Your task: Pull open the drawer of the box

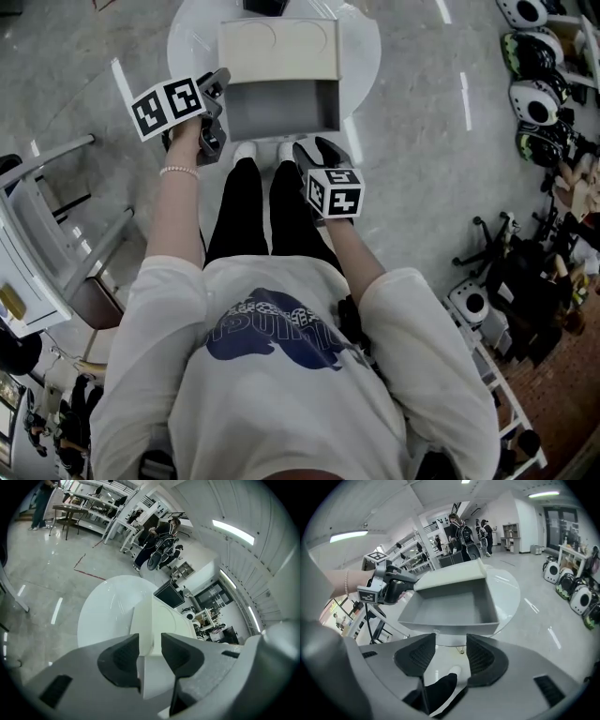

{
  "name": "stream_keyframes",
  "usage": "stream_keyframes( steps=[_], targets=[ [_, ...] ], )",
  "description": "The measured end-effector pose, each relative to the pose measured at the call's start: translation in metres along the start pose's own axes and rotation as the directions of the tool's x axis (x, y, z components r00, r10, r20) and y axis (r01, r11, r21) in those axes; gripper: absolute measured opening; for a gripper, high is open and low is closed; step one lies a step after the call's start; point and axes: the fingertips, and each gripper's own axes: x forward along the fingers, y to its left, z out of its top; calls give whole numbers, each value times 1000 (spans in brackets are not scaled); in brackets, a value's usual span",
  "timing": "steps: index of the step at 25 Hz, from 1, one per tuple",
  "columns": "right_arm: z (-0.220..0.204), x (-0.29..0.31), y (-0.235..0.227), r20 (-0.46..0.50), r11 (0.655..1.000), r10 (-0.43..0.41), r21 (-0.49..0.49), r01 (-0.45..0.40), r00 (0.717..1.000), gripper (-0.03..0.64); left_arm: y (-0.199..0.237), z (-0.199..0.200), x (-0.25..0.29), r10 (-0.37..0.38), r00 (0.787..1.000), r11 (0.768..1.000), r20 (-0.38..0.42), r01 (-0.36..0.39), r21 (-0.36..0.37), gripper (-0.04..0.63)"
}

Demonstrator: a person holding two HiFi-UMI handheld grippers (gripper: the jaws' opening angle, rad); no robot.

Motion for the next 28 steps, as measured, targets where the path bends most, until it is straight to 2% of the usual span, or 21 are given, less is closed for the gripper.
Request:
stream_keyframes(
  steps=[3,5,7,10,14,17,21,24,28],
  targets=[
    [19,-35,-23,51,1000,-10,25,9,999,202,-3,8,-25,11,998,1000,61,-11,5,129],
    [51,-57,-42,136,998,-29,51,22,990,199,-6,18,-51,22,991,1000,128,-24,16,129],
    [93,-83,-55,246,997,-39,75,21,968,185,-11,28,-85,42,976,998,214,-50,33,129],
    [164,-124,-60,423,997,-24,79,-10,906,159,-30,43,-142,62,930,994,363,-92,65,129],
    [247,-176,-43,603,999,42,-1,-53,797,101,-75,58,-204,30,848,977,529,-137,164,118],
    [290,-210,-23,683,993,93,-114,-21,725,42,-107,66,-234,27,778,943,627,-229,243,75],
    [320,-241,6,745,966,155,-251,57,649,0,-144,74,-257,19,696,865,717,-371,338,12],
    [327,-251,23,761,938,194,-328,109,620,-2,-167,78,-263,-9,661,806,750,-439,398,8],
    [327,-254,34,759,919,230,-376,121,609,-2,-186,78,-267,-32,641,754,767,-488,440,8]
  ],
)
